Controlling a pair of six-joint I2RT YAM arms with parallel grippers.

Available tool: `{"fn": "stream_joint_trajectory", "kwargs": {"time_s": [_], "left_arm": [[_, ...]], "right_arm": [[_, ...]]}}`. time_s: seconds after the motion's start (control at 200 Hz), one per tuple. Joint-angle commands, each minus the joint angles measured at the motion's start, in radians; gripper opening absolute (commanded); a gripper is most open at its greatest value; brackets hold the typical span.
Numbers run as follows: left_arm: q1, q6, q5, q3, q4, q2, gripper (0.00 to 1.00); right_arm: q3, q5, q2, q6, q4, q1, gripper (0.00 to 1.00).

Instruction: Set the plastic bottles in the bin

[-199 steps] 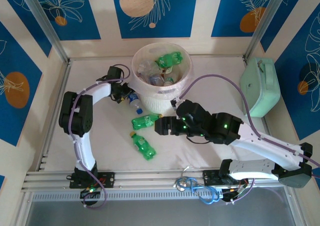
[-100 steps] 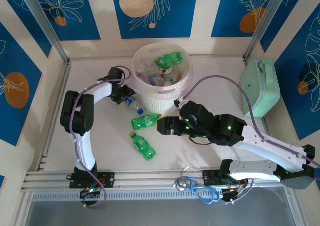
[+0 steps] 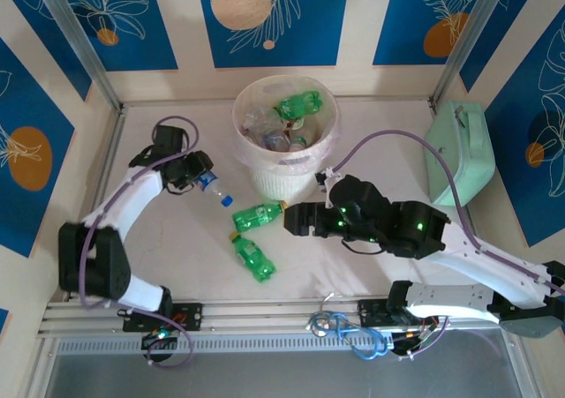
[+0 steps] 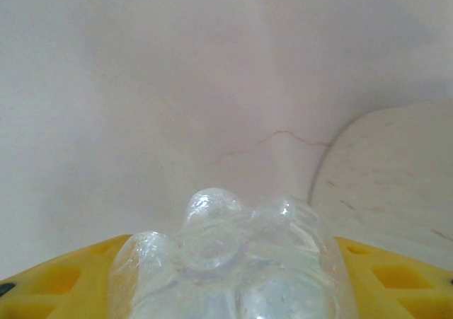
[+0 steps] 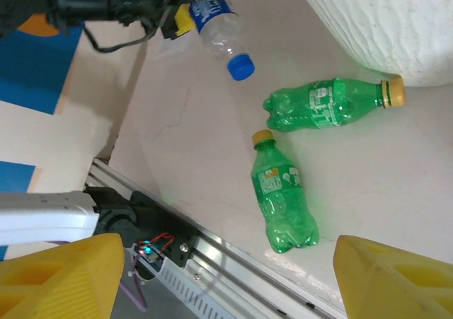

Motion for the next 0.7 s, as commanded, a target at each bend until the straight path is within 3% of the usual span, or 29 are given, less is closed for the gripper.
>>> {"fn": "stream_joint_trajectory", "kwargs": {"time_s": [0.0,0.08,0.32,0.515,0.695], "left_arm": [[0.012,-0.014,-0.011,-0.018,-0.069,-0.145,0.58],[0.014,-0.031,0.029,0.008,-0.09,-0.222,0.58],[0.0,-0.135,0.297,0.052,-0.002,-0.339,0.58],[-0.024,-0.235,0.46,0.056,0.096,-0.381,0.59],[-0.058,-0.341,0.568,0.032,0.238,-0.39,0.6]], "right_arm": [[0.04,-0.067,-0.008,-0.026,0.028,-0.025,0.78],[0.046,-0.12,-0.003,-0.037,0.057,-0.044,0.78],[0.125,-0.28,0.098,-0.068,0.11,-0.06,0.78],[0.232,-0.27,0.208,-0.111,0.11,-0.027,0.77],[0.238,-0.311,0.242,-0.11,0.16,-0.057,0.72]]}}
